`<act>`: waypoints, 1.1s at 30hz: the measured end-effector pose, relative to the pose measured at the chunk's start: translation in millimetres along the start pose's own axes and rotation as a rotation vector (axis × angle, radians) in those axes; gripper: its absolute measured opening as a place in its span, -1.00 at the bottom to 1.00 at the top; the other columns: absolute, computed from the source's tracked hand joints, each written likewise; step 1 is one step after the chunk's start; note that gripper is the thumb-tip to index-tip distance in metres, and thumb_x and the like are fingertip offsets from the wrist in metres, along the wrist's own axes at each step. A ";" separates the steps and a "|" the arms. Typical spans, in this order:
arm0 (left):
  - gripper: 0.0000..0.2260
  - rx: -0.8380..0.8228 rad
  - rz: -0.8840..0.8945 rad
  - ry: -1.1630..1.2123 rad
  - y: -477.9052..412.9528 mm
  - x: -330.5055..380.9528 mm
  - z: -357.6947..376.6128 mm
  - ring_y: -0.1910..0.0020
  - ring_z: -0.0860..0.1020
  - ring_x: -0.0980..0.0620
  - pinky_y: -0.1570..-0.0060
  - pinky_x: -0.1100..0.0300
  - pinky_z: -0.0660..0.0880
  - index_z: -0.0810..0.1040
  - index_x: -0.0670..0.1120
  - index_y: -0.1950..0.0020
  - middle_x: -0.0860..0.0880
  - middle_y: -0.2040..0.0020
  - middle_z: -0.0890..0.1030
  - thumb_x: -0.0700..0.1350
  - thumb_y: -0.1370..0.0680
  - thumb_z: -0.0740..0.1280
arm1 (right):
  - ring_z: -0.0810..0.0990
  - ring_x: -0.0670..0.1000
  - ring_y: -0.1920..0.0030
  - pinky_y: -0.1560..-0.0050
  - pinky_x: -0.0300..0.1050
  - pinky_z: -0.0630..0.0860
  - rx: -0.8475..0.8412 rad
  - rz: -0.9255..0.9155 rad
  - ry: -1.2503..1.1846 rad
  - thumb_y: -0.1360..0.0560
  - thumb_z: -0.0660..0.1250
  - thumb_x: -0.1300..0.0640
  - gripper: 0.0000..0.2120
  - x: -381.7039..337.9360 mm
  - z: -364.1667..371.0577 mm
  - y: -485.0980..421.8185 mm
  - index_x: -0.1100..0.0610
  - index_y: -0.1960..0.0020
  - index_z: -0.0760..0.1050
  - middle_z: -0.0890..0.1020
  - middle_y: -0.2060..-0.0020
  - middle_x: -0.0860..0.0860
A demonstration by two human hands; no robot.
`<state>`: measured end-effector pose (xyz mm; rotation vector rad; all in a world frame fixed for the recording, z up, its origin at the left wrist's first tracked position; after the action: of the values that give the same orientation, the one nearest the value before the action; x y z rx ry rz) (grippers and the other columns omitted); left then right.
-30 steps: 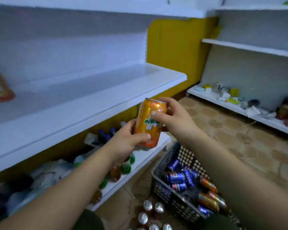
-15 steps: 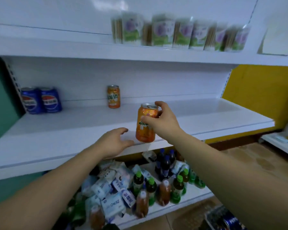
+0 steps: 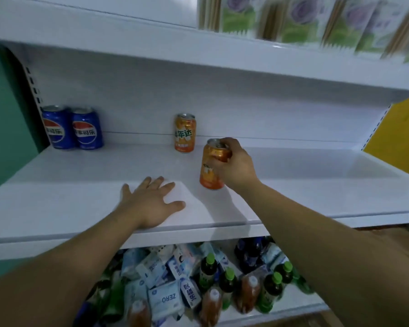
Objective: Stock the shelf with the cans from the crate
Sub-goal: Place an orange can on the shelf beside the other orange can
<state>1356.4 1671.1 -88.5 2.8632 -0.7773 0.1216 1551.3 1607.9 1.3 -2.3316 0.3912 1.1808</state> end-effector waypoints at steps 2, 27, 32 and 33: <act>-0.30 0.007 0.002 0.007 0.4 -0.1 0.5 -0.55 -0.15 0.06 -0.44 -0.26 -0.18 -0.09 0.23 -0.55 0.16 -0.58 -0.14 0.46 -0.48 -0.05 | 0.53 0.06 -0.09 -0.07 -0.06 0.52 -0.003 -0.009 -0.013 -0.45 0.41 0.07 -0.58 3.1 -2.3 -9.7 -0.03 -0.28 0.40 0.54 -0.14 0.03; -0.30 0.014 0.015 0.042 -2.1 -1.1 3.5 -0.55 -0.18 0.10 -0.45 -0.23 -0.24 -0.09 0.24 -0.54 0.18 -0.57 -0.15 0.46 -0.47 -0.04 | 0.52 0.13 -0.16 -0.04 -0.02 0.50 0.034 -0.065 0.149 -0.41 0.45 0.15 -0.26 41.8 43.3 -89.8 -0.11 -0.42 0.11 0.45 -0.20 0.08; -0.30 0.013 0.012 0.051 -3.8 -2.6 5.0 -0.54 -0.18 0.11 -0.45 -0.22 -0.26 -0.09 0.25 -0.54 0.19 -0.57 -0.15 0.47 -0.46 -0.05 | 0.48 0.17 -0.26 -0.20 0.13 0.49 0.083 -0.082 0.156 -0.45 0.43 0.08 -0.18 48.5 52.5 -106.6 -0.11 -0.53 -0.01 0.44 -0.29 0.11; -0.30 0.013 0.012 0.053 -3.6 -2.9 5.6 -0.54 -0.19 0.12 -0.45 -0.22 -0.26 -0.09 0.25 -0.54 0.19 -0.57 -0.15 0.47 -0.46 -0.05 | 0.46 0.16 -0.30 -0.25 0.14 0.46 0.081 -0.073 0.148 -0.46 0.42 0.06 -0.14 50.8 55.2 -109.1 -0.09 -0.55 -0.07 0.42 -0.33 0.10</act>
<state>1355.9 1674.6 -94.9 2.8557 -0.7862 0.2040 1594.0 1727.8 -35.2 -2.3497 0.3938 0.9443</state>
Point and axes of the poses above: each hand's wrist, its own y-axis away from the middle knuckle, its own z-axis out of the palm, x = y × z, the point moved 8 cm from there along -y, towards the middle knuckle
